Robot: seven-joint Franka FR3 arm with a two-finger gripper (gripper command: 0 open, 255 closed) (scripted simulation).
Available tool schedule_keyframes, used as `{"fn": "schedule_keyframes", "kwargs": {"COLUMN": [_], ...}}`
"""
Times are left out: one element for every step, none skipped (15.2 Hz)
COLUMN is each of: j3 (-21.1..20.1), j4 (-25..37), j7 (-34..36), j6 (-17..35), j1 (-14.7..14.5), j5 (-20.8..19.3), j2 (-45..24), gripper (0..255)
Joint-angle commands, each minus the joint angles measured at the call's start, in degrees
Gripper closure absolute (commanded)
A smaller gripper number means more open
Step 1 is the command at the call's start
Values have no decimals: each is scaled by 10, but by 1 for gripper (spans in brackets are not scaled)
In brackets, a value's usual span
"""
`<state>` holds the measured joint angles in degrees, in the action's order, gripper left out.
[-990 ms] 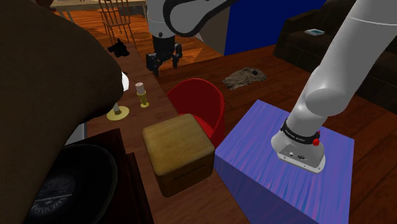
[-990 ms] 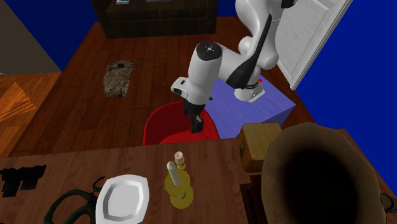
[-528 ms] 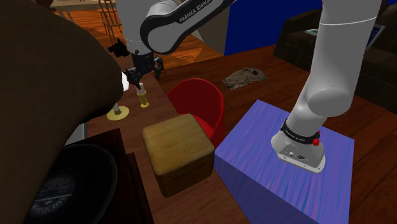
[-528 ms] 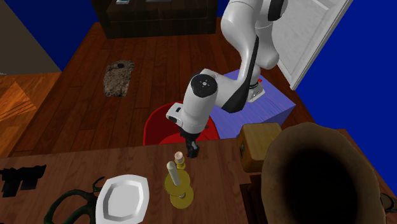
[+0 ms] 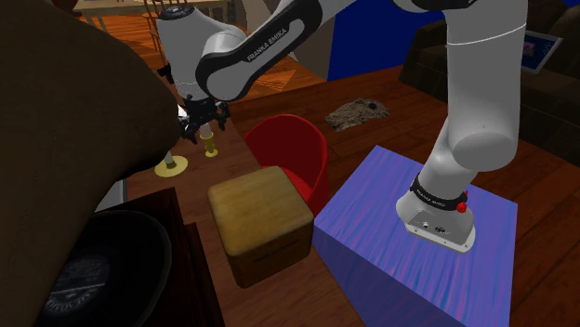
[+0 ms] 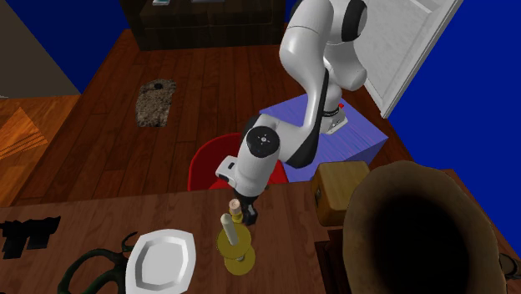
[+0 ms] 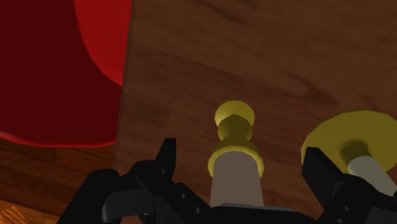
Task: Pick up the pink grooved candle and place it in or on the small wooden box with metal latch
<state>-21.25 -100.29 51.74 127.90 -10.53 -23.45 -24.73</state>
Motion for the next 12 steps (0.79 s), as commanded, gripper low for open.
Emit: {"fn": "schedule_keyframes", "kwargs": {"j3": [3, 4, 4, 4, 4, 4, 4, 4, 4, 4, 4, 4], "j4": [-1, -1, -1, -1, -1, -1, -1, -1, -1, -1, -1, -1], "j7": [3, 4, 4, 4, 4, 4, 4, 4, 4, 4, 4, 4], "j6": [10, 13, 13, 13, 13, 13, 13, 13, 13, 13, 13, 13], "j1": [-1, -1, -1, -1, -1, -1, -1, -1, -1, -1, -1, -1], "j5": [-5, -7, -7, -7, -7, -7, -7, -7, -7, -7, -7, -7], "j2": [-9, -12, -12, -12, -12, -12, -12, -12, -12, -12, -12, -12], "gripper": [0, 0, 0, 0, 0, 0, 0, 0, 0, 0, 255, 255]}}
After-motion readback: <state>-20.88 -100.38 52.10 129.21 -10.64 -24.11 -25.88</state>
